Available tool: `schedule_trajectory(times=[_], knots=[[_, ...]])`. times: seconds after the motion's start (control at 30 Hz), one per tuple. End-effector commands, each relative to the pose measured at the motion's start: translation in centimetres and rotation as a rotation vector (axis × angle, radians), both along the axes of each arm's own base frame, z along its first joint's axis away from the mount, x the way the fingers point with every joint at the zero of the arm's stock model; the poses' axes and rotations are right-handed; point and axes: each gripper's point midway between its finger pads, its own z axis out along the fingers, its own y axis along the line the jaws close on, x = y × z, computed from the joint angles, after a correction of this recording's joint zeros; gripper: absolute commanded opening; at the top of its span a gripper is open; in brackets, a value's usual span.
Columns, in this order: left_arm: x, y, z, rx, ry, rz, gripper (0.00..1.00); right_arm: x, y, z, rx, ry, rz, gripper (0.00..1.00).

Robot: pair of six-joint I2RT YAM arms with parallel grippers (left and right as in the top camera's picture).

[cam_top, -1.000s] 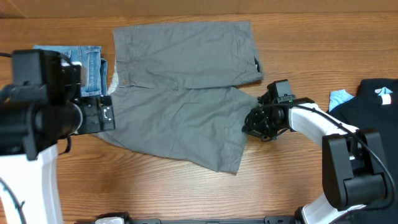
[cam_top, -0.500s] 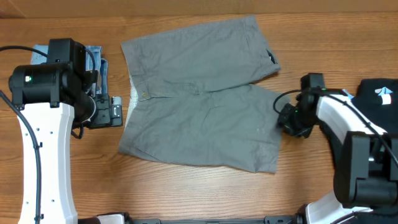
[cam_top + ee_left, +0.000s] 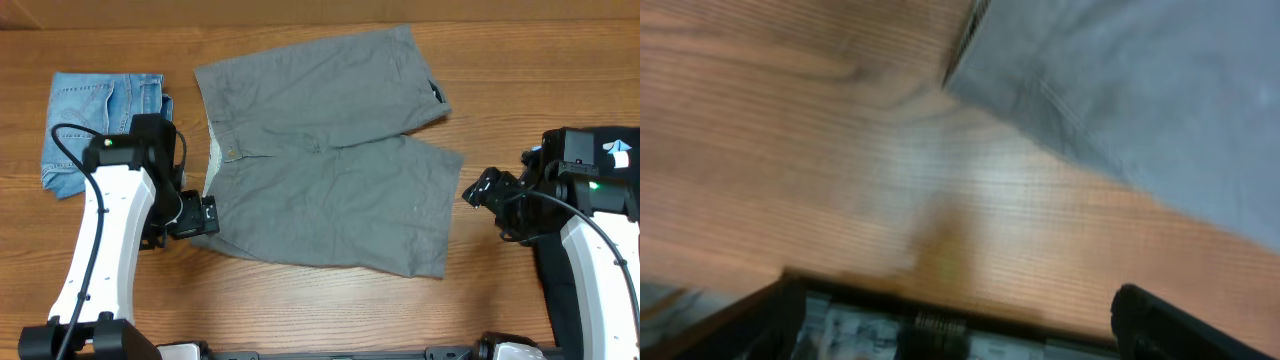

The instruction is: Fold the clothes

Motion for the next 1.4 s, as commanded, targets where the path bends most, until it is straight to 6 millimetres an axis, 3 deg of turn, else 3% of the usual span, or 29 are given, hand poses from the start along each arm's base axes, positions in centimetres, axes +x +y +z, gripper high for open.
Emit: schedule_trajectory(times=[0.0,0.03,0.23,0.53,0.67,0.8,1.1,1.37], knots=[[-0.6,1.1,-3.3,-0.025,-0.002,0.132,1.0,-0.1,1.0,0.5,0.06,-0.003,0.013,0.82],[-0.7,1.1,-4.0,-0.049,-0.008,0.154,1.0,-0.2,1.1,0.5,0.061,0.001,0.015,0.82],[-1.7,0.8,-8.9,-0.208,-0.046,0.287,0.7,-1.3,1.3,0.2,0.074,0.048,0.011,0.82],[-0.1,1.3,-13.1,-0.184,-0.211,0.282,0.67,-1.3,1.3,0.2,0.074,0.048,0.011,0.81],[0.9,1.4,-13.5,-0.186,-0.269,0.277,0.66,-1.1,1.3,0.2,0.072,0.041,0.011,0.81],[1.7,0.3,-13.1,-0.259,-0.297,0.276,0.66,-1.0,1.2,0.3,0.072,0.034,0.011,0.81],[-1.4,-0.7,-14.3,-0.275,-0.186,0.385,0.49,-0.9,1.2,0.3,0.071,0.034,0.011,0.81],[-1.4,-0.3,-14.9,-0.249,-0.196,0.451,0.42,-1.0,1.2,0.3,0.071,0.034,0.011,0.81]])
